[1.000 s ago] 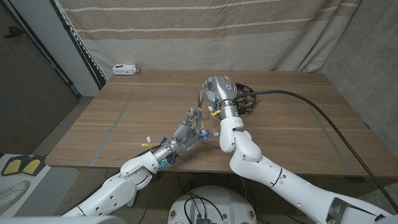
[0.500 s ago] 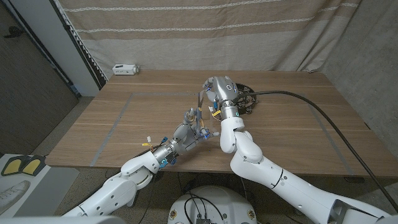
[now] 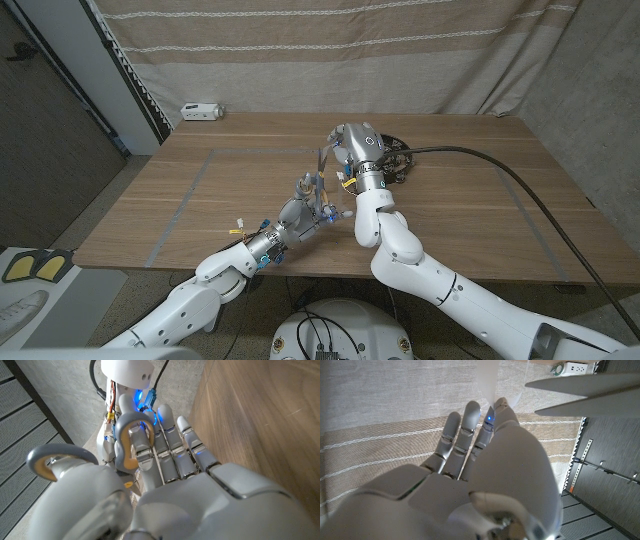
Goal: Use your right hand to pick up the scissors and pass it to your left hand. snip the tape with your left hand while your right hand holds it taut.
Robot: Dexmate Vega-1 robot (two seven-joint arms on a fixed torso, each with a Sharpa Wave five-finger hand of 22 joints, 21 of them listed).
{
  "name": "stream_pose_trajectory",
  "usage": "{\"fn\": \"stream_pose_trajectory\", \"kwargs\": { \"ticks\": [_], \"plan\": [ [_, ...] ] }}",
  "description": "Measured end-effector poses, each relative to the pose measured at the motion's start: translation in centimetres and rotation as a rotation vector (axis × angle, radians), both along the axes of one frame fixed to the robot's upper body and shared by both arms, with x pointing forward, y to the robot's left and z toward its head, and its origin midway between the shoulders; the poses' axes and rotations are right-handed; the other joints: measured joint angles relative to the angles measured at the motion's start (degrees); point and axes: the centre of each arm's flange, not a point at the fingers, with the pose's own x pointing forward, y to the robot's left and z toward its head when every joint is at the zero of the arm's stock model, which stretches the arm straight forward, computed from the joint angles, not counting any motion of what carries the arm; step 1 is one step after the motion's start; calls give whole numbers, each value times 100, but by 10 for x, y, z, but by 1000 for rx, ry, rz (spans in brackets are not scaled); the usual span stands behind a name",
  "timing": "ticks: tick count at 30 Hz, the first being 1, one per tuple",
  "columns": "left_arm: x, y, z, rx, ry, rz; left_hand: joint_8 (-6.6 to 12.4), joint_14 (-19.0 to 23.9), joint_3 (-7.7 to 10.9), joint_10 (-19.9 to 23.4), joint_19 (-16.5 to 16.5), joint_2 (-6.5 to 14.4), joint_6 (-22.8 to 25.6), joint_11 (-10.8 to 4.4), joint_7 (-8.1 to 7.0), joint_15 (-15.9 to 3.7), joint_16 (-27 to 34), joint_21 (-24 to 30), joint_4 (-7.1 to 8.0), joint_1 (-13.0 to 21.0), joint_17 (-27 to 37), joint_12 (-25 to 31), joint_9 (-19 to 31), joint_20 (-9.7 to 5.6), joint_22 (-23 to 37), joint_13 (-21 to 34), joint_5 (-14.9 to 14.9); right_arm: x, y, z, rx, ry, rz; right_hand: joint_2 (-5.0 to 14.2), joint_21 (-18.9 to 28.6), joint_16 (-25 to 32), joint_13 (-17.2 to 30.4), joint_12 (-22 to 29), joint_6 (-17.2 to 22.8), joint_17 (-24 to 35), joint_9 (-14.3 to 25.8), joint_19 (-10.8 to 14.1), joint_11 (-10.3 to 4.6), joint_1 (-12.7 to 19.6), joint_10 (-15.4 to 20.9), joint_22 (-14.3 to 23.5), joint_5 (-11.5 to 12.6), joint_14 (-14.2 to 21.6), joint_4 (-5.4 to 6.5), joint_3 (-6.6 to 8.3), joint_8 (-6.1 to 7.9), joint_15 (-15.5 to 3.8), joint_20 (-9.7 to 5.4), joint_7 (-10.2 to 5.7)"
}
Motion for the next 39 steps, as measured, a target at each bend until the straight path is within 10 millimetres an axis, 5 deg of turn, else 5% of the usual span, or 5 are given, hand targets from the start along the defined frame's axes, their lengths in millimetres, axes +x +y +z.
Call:
{"fn": "stream_pose_trajectory", "kwargs": {
  "ticks": [39],
  "plan": [
    [8, -8, 1, 13, 3, -23, 0, -21, 16, 0, 0, 0, 0, 0, 0, 21, 44, -22, 31, 0, 3, 0, -6, 0, 53, 24, 3, 1, -3, 3, 7, -8, 22, 0, 0, 189, 0, -49, 0, -79, 27, 0, 0, 0, 1, -80, -18, 2, -12, 53, -44, 0, 0, 0]
  ]
}}
